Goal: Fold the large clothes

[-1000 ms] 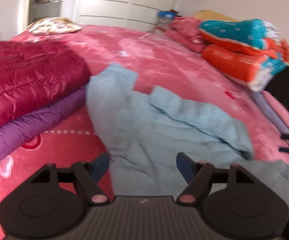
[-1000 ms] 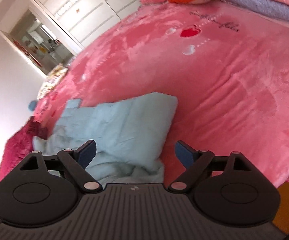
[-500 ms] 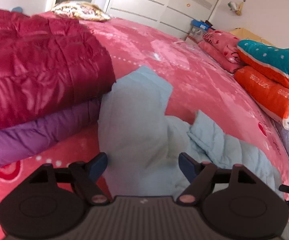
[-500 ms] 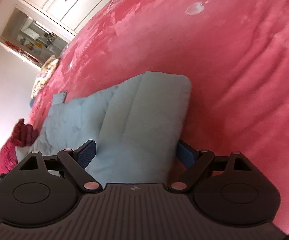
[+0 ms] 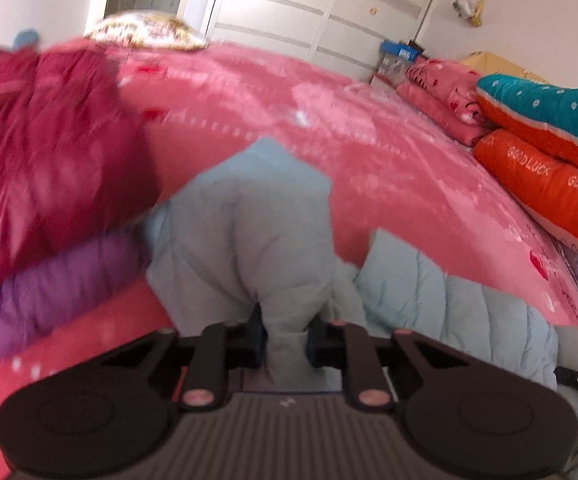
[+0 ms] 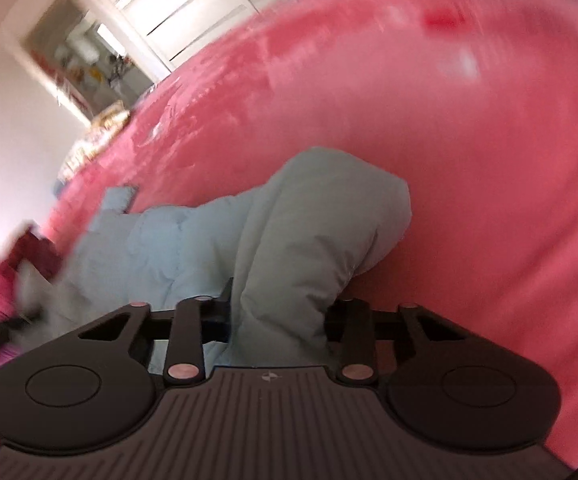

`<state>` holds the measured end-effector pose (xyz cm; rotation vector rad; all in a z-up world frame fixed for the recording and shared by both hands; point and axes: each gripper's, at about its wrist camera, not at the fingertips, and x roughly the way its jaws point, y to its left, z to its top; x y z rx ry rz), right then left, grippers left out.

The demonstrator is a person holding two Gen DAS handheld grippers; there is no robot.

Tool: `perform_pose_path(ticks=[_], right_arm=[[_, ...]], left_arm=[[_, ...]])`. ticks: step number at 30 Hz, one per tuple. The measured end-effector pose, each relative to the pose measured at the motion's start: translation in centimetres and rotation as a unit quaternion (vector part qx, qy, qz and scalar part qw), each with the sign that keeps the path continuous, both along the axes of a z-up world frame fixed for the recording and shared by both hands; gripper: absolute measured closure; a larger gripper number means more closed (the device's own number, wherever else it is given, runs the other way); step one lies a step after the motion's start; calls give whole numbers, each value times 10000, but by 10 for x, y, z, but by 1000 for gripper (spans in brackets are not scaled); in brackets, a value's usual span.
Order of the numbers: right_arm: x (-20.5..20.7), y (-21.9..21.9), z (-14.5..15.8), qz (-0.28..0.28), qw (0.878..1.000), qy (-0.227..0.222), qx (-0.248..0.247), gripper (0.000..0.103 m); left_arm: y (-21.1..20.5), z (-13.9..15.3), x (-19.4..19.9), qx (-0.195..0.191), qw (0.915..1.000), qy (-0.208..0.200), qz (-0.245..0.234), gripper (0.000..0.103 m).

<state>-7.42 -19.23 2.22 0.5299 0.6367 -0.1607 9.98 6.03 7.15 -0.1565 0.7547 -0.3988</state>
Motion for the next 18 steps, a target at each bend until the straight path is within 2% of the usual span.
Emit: perform_pose_path(ticks=[4,12,16,18], right_arm=[[19,0,30,-160,9913,-260,-1277,76],[62,-22,50,-659,9572,-756,-2716,78],[86,-36,38,-828,9458,-703,-3061,77],[98,-40,25,-807,9464,-538,-3080,77]], left_arm=[[-14,17,17,-12,9991,-397,127,92],[-51,43,56,200,9918,-1263,72,91],[-64,25,79,407,9923,-1148,245,86],[-67,10,86,556,9933,-967,308,84]])
